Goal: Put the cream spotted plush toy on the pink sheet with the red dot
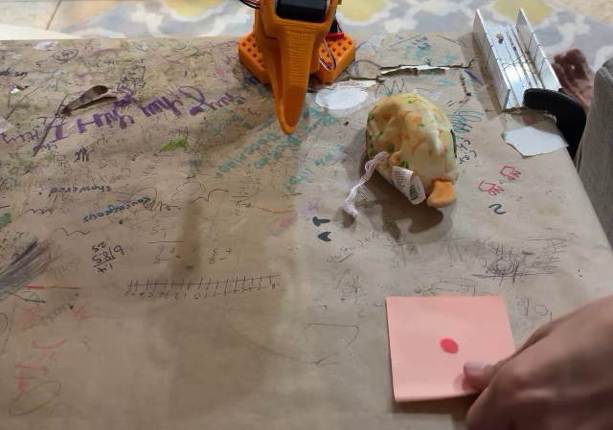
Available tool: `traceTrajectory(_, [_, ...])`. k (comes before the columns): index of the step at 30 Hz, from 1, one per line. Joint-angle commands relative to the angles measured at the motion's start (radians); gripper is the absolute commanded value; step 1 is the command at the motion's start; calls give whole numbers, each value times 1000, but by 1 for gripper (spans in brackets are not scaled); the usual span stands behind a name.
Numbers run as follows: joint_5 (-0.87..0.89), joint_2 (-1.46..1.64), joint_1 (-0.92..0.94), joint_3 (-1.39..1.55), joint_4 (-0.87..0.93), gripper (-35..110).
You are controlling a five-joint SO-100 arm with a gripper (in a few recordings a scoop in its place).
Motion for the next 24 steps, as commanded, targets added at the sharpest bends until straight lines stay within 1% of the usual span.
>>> traceTrajectory(1, [-25,12,-5,17,3,0])
traceTrajectory(24, [-31,12,-8,17,5,0])
